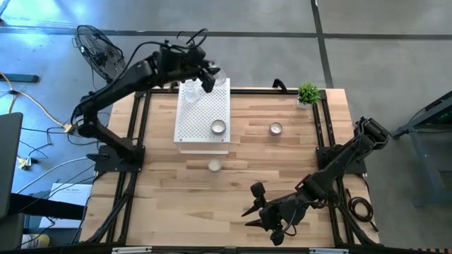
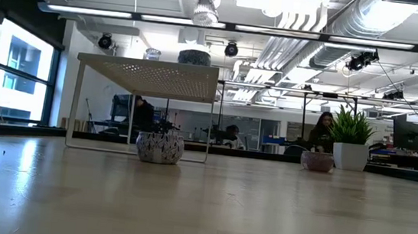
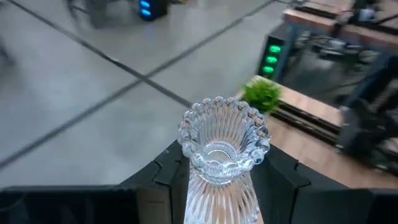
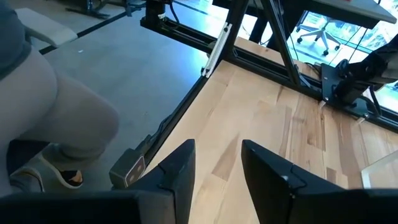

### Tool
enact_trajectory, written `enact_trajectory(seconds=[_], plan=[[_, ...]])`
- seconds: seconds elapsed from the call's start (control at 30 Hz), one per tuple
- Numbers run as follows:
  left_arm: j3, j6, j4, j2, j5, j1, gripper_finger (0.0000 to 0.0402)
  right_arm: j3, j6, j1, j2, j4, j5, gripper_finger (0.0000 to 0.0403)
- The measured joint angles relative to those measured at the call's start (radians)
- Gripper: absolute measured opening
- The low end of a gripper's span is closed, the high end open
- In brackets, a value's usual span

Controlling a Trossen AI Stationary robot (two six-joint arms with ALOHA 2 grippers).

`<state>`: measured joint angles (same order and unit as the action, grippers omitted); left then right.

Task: Pick & Place candle stick holders
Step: Put the left transparent candle holder on the shelf

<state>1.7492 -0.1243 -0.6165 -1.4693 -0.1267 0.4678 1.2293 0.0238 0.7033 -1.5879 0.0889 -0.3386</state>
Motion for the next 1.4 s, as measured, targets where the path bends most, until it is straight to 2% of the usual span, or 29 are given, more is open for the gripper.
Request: enact_trajectory(seconds=[0.13,0.27,0.4,0.73,1.1,1.4], plan=[[-0.128,-0.029,0.160,0.002,0.122,0.078,0.0130,0.000,0.001,0.000,0.000,0.001,-0.002,0.0126],[-0.256,-0.056,0.253,0.001,0.169,0.144,0.0130,0.000,0.001,0.000,0.000,0.005,-0.017,0.0126],[-0.324,-0.064,0.291,0.001,0.204,0.196,0.0130,0.000,0.000,0.000,0.000,0.023,-0.019,0.0126],[-0.382,-0.042,0.308,0.003,0.260,0.275,0.0130,0.000,0.002,-0.001,0.000,0.047,-0.048,0.0126],[-0.417,0.034,0.331,0.002,0.276,0.298,0.0130,0.000,0.002,-0.003,0.000,0.048,-0.051,0.0126],[-0.420,0.060,0.348,-0.062,0.293,0.317,0.0130,-0.001,0.003,-0.003,0.000,0.048,-0.076,0.0126]])
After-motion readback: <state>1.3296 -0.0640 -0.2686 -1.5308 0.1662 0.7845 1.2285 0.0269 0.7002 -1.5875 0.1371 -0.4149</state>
